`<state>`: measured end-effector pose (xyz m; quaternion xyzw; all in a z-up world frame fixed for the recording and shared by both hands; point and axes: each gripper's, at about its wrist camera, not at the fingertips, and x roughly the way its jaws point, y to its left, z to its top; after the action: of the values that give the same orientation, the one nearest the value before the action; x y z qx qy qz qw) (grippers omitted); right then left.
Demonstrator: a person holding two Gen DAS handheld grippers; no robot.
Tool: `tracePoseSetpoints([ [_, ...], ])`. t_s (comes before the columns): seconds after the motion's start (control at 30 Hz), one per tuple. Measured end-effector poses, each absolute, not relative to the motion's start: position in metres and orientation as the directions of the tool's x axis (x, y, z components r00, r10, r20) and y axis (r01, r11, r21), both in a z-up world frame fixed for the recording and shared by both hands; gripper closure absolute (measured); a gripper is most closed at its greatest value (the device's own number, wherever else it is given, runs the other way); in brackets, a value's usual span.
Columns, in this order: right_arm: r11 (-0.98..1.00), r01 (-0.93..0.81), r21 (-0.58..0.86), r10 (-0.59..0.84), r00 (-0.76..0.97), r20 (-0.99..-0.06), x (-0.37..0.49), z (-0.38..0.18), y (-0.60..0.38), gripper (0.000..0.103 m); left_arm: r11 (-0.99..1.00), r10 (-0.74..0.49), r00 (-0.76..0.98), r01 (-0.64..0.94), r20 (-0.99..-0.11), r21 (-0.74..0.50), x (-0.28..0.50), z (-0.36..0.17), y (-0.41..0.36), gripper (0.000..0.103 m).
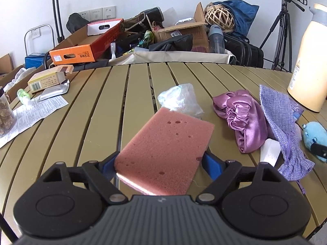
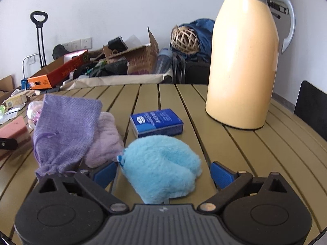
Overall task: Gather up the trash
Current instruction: 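Grasp the pink sponge with the left tool while the right tool holds the blue sponge, then carry the pink and blue sponges with both tools down to the black bin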
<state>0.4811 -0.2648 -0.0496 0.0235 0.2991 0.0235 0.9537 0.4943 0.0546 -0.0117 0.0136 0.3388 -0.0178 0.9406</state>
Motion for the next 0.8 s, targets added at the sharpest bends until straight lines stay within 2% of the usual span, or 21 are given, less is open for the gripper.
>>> tracePoseSetpoints([
  [0.27, 0.995, 0.004, 0.102, 0.057, 0.810, -0.584, 0.491, -0.055, -0.267, 0.008, 1.000, -0.016, 0.766, 0.026, -0.643, 0.006, 0.485, -0.011, 0.056, 0.017],
  [0.4, 0.994, -0.002, 0.111, 0.065, 0.817, -0.572, 0.493, -0.054, -0.264, 0.019, 1.000, -0.015, 0.768, 0.023, -0.641, 0.004, 0.477, -0.007, 0.056, 0.017],
  [0.53, 0.997, -0.004, 0.079, 0.048, 0.829, -0.557, 0.489, -0.053, -0.259, 0.023, 1.000, -0.016, 0.775, 0.023, -0.632, 0.004, 0.465, -0.001, 0.057, 0.017],
  [0.8, 0.994, -0.025, 0.104, 0.075, 0.857, -0.510, 0.459, -0.031, -0.260, 0.023, 1.000, -0.007, 0.784, 0.014, -0.621, 0.008, 0.440, 0.013, 0.057, 0.018],
])
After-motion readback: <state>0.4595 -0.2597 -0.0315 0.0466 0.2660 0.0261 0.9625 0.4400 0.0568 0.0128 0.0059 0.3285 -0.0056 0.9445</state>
